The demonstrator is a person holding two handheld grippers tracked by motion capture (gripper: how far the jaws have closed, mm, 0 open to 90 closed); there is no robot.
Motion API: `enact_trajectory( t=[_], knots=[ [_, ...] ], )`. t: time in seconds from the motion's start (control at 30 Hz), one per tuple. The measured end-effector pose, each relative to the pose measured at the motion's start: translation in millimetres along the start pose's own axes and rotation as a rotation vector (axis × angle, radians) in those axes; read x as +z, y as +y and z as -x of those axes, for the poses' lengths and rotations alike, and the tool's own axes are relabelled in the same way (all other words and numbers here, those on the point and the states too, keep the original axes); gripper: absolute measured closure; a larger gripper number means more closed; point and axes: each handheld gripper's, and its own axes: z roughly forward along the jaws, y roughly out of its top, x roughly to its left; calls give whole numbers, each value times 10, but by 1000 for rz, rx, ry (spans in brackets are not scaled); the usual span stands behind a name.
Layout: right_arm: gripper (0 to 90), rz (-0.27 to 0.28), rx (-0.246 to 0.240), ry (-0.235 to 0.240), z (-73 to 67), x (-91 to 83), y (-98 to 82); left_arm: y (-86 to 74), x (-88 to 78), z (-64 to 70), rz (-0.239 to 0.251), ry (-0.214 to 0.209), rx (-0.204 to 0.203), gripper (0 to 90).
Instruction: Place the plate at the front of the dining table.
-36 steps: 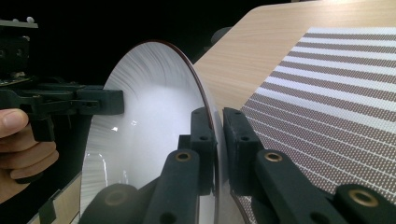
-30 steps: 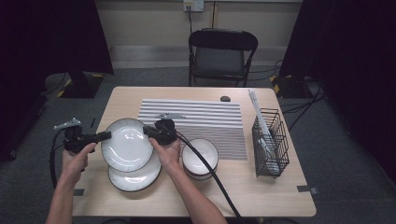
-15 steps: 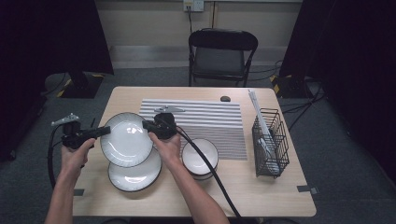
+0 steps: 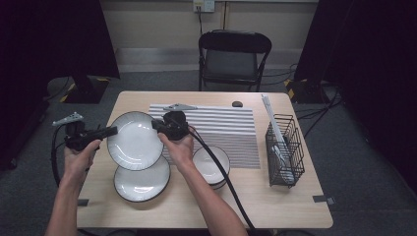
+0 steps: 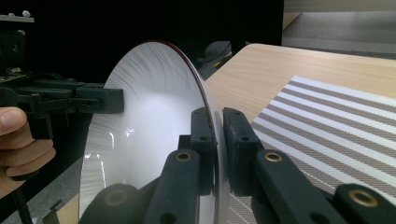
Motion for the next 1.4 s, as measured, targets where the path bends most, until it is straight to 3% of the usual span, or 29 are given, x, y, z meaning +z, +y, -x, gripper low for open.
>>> enact_trajectory(
  t=[0.23,0.63,1.07,1.4],
  knots=[
    [835,2,-25,-23,36,-144,84,64,77,101,11,-21,9,837],
    [835,8,-29,-29,157,-338,148,172,209,273,13,-40,30,839],
    [829,34,-1,-48,401,-609,120,299,456,515,-8,-72,68,846],
    [830,43,-5,-64,546,-765,80,317,622,624,-21,-96,76,847]
  ],
)
